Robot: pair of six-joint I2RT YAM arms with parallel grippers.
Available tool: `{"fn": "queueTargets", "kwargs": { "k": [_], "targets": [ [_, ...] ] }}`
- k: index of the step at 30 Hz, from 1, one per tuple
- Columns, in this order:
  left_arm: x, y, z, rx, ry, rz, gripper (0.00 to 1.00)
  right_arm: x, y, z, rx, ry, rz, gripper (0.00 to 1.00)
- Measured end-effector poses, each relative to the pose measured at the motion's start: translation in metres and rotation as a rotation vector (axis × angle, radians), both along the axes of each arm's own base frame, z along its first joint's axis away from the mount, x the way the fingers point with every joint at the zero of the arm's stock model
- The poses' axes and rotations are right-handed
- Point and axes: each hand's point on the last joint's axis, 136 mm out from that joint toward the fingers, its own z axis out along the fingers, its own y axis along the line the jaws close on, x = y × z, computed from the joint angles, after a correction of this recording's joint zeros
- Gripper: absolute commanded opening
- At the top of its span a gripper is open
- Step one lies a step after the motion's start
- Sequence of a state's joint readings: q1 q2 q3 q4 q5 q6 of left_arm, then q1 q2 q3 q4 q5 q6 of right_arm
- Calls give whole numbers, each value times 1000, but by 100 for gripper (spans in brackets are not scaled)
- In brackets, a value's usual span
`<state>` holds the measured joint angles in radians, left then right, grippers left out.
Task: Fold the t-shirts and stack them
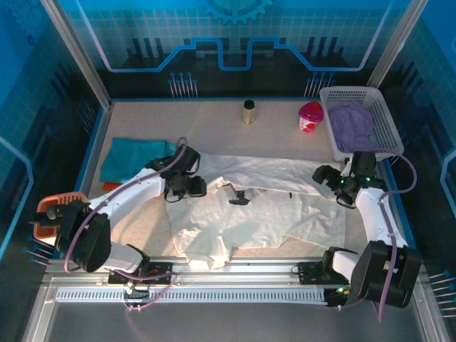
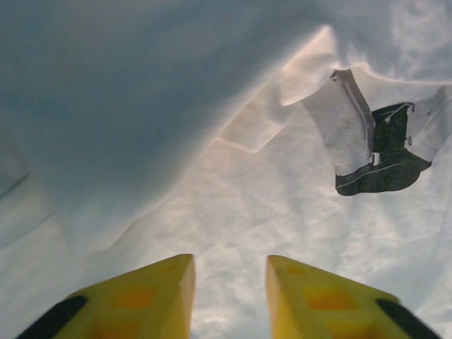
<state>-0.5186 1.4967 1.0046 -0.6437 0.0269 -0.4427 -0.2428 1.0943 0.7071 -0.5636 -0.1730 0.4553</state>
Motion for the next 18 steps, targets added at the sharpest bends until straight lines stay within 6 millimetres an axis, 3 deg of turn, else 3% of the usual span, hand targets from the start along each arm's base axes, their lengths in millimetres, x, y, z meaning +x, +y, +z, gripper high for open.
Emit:
{"fn": "queueTargets", "kwargs": {
  "k": [3,6,9,18],
  "targets": [
    [11,-15,-15,49,0,-73,29,-3,4,0,15,-10,12,100],
    [20,-23,-29,94,1,-132,36,-3,7,-1,26,-13,19,100],
    [28,-27,-36,125,-11,-166,40,-1,9,1,39,-22,25,100],
    [33,-31,-50,185,-25,-219,39,0,13,-4,69,-18,28,100]
  ]
}}
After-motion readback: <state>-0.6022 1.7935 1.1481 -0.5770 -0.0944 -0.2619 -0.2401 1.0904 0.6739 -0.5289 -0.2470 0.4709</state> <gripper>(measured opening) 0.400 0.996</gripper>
